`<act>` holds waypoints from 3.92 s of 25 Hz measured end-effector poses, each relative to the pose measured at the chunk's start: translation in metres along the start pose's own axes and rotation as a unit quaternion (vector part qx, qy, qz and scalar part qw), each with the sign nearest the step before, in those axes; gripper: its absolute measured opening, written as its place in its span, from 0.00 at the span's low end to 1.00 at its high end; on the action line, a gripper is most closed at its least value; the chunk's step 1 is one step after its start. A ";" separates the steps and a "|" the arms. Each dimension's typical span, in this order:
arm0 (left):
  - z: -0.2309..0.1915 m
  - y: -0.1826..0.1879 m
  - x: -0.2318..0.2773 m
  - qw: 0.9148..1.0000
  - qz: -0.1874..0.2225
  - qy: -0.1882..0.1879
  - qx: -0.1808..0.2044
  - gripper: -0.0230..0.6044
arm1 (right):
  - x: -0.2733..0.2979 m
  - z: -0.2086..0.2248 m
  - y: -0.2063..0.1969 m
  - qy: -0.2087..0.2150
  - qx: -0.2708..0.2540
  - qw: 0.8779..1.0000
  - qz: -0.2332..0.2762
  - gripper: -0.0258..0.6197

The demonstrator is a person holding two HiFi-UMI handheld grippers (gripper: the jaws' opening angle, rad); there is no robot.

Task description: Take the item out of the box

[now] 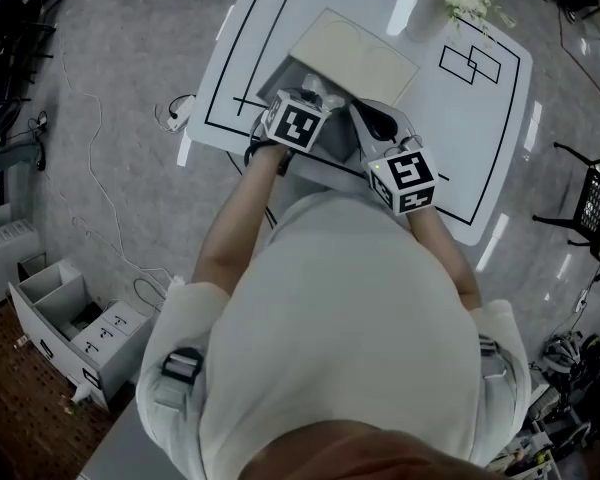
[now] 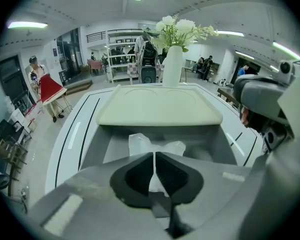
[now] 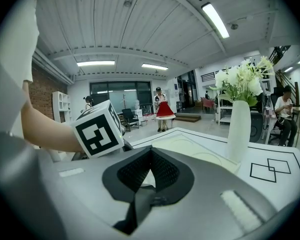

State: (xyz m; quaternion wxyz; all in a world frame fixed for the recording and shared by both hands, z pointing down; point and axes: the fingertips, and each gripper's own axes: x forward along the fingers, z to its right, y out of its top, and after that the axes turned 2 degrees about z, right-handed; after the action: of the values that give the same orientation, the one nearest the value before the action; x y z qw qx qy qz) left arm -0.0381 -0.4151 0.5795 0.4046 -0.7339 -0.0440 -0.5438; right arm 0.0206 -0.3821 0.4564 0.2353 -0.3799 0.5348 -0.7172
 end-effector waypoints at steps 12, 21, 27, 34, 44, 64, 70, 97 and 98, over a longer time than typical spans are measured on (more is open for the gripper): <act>0.007 0.004 -0.023 0.998 0.062 0.004 -0.017 0.04 | -0.008 -0.008 -0.003 -0.004 -0.008 1.000 0.001 0.04; 0.011 0.009 -0.057 0.990 0.134 0.014 -0.031 0.04 | -0.016 -0.026 -0.005 -0.003 -0.014 1.000 0.003 0.04; 0.017 0.014 -0.088 0.978 0.201 0.028 -0.044 0.04 | -0.024 -0.041 -0.008 -0.004 -0.017 1.000 0.006 0.04; 0.026 -0.001 -0.117 0.967 0.246 0.036 -0.058 0.04 | -0.041 -0.061 -0.018 -0.010 -0.021 1.000 0.005 0.04; 0.058 -0.043 -0.144 0.957 0.278 0.020 -0.084 0.04 | -0.077 -0.096 -0.041 -0.021 -0.020 1.000 -0.001 0.04; 0.110 -0.124 -0.198 0.936 0.323 0.034 -0.133 0.04 | -0.146 -0.151 -0.063 -0.025 -0.035 0.999 0.005 0.04; 0.118 -0.150 -0.211 0.932 0.328 0.043 -0.146 0.04 | -0.160 -0.168 -0.071 -0.016 -0.040 0.999 0.005 0.04; 0.134 -0.170 -0.233 0.919 0.352 0.052 -0.168 0.04 | -0.180 -0.178 -0.076 -0.014 -0.052 0.998 0.017 0.04; 0.133 -0.170 -0.232 0.919 0.352 0.053 -0.169 0.04 | -0.180 -0.178 -0.076 -0.013 -0.051 0.998 0.018 0.04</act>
State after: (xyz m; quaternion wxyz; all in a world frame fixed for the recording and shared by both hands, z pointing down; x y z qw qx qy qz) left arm -0.1162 -0.1288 0.4677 0.4421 -0.7296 0.3309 -0.4034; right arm -0.0081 -0.1195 0.4506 0.2360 -0.3911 0.5743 -0.6794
